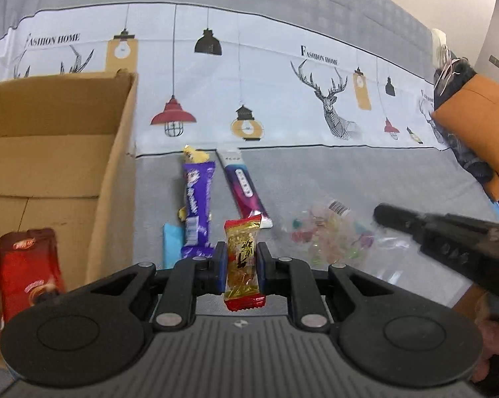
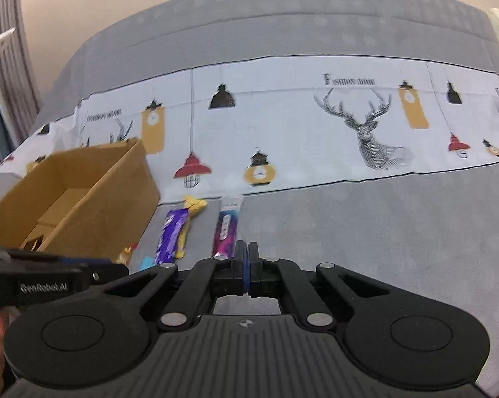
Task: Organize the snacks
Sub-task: 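Close the right tool on the clear candy bag, then reopen above it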
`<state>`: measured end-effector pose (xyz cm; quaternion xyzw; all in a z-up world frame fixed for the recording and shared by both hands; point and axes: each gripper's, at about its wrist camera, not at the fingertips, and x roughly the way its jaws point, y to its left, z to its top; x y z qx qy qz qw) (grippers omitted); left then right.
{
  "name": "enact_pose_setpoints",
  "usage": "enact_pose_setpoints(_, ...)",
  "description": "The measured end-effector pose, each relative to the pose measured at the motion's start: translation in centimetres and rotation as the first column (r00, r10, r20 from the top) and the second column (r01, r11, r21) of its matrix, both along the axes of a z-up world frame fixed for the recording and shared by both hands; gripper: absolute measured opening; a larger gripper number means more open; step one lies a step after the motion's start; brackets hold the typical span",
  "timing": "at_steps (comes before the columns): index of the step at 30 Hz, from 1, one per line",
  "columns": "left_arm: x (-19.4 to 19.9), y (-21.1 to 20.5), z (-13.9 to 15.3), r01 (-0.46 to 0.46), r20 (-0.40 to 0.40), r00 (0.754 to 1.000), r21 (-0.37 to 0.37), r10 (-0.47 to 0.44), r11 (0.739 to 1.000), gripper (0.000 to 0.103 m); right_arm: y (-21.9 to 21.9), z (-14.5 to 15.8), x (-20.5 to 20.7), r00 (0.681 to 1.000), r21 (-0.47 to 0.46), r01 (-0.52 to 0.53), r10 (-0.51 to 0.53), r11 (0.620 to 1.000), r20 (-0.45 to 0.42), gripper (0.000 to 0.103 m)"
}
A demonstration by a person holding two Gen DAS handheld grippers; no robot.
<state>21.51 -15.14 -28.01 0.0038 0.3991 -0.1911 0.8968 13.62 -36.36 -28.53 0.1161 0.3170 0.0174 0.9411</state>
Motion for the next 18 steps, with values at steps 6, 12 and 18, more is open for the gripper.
enact_pose_setpoints(6,-0.6,-0.4,-2.9,0.047,-0.046,0.998,0.034,-0.045,0.998,0.019,1.2,-4.0,0.1,0.994,-0.008,-0.001,0.0,1.0,-0.107,0.001)
enact_pose_setpoints(12,0.5,-1.6,-6.3,0.045,-0.124,0.992,0.104,-0.032,0.994,0.019,1.9,-6.0,0.6,0.982,0.005,0.027,-0.026,1.0,-0.186,0.071)
enact_pose_setpoints(18,1.4,-0.7,-7.8,-0.013,-0.165,0.986,0.078,0.026,0.997,0.018,3.3,-7.9,2.3,0.978,0.038,-0.066,0.073,0.997,-0.198,0.083)
